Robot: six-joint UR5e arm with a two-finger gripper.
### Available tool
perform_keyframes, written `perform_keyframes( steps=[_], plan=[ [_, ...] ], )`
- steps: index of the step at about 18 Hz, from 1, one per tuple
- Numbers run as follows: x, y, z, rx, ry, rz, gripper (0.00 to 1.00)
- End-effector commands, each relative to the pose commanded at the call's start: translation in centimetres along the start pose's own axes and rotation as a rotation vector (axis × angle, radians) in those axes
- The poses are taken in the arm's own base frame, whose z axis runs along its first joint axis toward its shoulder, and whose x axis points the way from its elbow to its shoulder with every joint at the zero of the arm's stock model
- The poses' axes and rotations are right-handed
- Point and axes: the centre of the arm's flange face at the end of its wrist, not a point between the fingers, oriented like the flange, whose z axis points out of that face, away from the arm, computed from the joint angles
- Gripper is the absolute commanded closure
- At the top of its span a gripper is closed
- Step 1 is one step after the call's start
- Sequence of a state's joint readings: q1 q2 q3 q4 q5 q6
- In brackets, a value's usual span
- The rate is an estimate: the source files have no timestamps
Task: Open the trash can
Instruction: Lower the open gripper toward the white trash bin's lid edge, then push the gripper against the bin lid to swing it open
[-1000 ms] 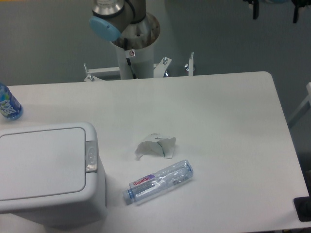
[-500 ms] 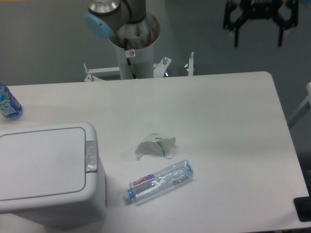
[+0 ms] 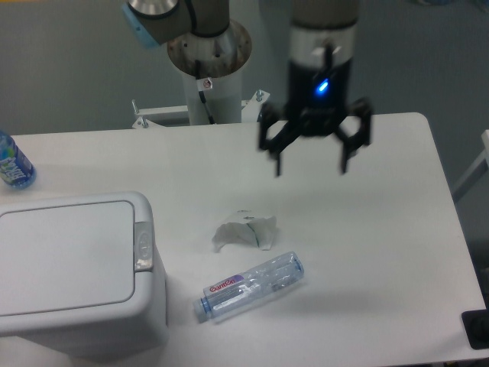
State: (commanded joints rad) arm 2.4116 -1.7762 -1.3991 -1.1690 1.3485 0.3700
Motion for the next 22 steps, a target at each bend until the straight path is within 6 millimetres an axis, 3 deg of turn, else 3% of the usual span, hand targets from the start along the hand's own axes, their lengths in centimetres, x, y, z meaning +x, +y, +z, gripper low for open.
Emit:
perform_keyframes(
  steps=[5,12,22],
  plan=[
    [1.5,-2.5,0.6,0.106,0.076,-0.143,0.0],
    [5.3,-3.0,1.4,0.104,0.11,-0.129,0.0],
    [7.3,-3.0,3.7,0.09,0.126,-0.113,0.0]
  ],
)
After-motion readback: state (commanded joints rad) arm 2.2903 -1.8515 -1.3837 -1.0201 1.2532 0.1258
